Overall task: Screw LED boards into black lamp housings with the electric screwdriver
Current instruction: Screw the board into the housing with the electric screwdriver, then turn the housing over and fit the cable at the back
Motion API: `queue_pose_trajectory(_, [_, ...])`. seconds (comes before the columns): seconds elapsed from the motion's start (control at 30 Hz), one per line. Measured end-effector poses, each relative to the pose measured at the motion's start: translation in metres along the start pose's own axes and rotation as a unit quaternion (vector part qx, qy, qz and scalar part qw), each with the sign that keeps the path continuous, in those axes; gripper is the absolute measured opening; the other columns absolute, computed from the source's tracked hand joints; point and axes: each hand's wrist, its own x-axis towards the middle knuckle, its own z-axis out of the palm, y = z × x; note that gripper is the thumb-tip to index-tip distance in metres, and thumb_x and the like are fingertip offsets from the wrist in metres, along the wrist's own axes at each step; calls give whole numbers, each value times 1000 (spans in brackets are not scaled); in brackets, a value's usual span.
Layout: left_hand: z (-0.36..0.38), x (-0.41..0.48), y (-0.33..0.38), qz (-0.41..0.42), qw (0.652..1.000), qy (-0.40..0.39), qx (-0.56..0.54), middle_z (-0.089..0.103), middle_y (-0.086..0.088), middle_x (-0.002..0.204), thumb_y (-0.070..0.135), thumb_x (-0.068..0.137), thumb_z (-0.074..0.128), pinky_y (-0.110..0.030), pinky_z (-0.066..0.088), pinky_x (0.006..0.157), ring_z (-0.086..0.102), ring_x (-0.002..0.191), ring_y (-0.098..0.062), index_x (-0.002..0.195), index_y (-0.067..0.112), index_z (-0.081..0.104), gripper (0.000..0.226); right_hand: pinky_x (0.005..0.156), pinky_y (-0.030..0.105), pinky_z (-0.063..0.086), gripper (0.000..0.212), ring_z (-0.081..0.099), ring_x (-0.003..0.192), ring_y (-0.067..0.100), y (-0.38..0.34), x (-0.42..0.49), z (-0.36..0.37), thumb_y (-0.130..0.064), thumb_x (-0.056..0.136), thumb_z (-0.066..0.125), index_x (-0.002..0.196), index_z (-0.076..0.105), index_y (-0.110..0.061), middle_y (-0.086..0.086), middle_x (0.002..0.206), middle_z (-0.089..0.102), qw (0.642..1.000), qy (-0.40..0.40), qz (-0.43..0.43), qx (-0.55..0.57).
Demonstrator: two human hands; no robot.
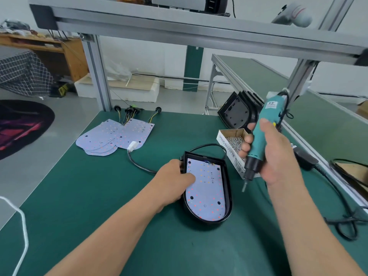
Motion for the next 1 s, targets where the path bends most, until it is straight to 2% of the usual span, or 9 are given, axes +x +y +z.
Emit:
queue_pose_trajectory(0.1, [-5,1,1,4,1000,10,20,47,-1,70,28,70,56,-21,27,44,33,46,-15,105,-2,55,46,52,36,56,35,56,53,22,-8,5,-33,-42,90,71,105,62,-12,8,71,59,997,6,14,-81])
queue_pose_trajectory(0.2, [-10,3,0,3,999,11,36,43,3,65,25,78,58,-21,25,44,32,45,-13,85,13,48,18,51,37,56,38,58,52,23,-15,6,-66,-47,84,75,103,61,-17,9,70,62,974,35,2,-225])
queue_pose_trajectory(0.37, [-9,6,-3,14,998,21,49,39,2,68,20,87,57,-27,23,51,31,57,-18,82,20,43,16,53,42,60,21,69,52,22,-11,1,-118,-44,95,71,98,63,-25,7,70,69,882,78,14,-465])
queue_pose_trajectory(0.47, [-10,4,-2,19,998,27,53,36,0,68,19,88,56,-30,20,53,29,58,-18,78,20,39,19,57,45,62,18,73,56,24,-6,3,-123,-42,97,62,96,63,-24,10,75,71,843,77,41,-530])
queue_pose_trajectory(0.53, [-10,3,-2,16,999,25,35,33,-4,73,18,90,54,-33,18,58,27,65,-19,78,13,37,22,67,51,63,23,73,63,26,-5,7,-124,-40,99,54,94,64,-20,10,77,72,825,82,59,-556])
queue_pose_trajectory(0.63, [-12,2,-3,11,1000,12,12,38,-3,78,19,94,51,-37,21,65,30,73,-22,83,0,40,24,78,44,52,39,65,83,25,-8,9,-126,-51,104,39,94,62,-21,6,92,70,761,84,76,-639])
queue_pose_trajectory(0.73, [-10,1,-4,36,999,24,28,36,5,70,24,100,51,-33,21,60,29,63,-17,80,11,36,28,89,48,50,52,58,104,36,-9,6,-122,-58,104,32,104,64,-19,14,109,64,720,97,63,-684])
queue_pose_trajectory(0.87, [-6,3,-7,41,995,78,46,36,10,72,32,102,54,-32,27,57,29,63,-15,80,22,31,34,110,50,39,41,44,127,41,-5,-2,-97,-34,104,57,136,66,-10,22,131,56,721,149,-131,-663])
queue_pose_trajectory(1.0, [-7,8,-7,14,998,54,-6,36,-1,80,30,100,55,-29,27,53,31,68,-19,88,21,36,25,107,35,41,30,49,126,20,6,-13,-47,-18,102,63,130,71,-23,-3,128,58,805,56,-246,-537])
